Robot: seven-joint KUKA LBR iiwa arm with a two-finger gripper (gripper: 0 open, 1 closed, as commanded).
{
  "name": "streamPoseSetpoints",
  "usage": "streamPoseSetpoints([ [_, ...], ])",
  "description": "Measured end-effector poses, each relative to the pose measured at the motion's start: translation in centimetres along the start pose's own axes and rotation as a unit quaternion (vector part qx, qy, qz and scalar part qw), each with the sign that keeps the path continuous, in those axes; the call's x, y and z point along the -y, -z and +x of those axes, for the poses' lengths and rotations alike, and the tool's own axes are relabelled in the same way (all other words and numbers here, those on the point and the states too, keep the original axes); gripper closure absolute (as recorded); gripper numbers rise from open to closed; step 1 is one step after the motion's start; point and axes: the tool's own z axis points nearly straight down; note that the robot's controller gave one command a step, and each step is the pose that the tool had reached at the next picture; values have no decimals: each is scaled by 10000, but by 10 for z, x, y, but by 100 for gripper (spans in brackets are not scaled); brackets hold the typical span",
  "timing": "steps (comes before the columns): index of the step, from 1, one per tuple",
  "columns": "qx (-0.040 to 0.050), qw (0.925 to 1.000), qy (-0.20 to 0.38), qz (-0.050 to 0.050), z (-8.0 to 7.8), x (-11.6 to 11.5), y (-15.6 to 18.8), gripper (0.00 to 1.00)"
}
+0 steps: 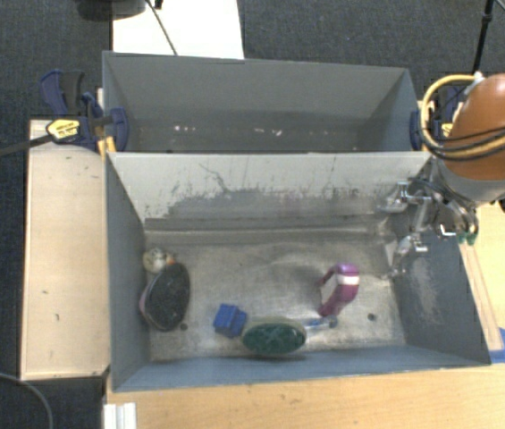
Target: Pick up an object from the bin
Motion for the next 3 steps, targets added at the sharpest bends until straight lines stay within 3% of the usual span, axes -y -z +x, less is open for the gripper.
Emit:
streamPoseSetpoints([
  [1,55,9971,753,5,58,-71,-77,0],
  [2,93,9970,774,18,55,-69,-74,100],
  [3,79,9865,1637,20,40,-81,78,100],
])
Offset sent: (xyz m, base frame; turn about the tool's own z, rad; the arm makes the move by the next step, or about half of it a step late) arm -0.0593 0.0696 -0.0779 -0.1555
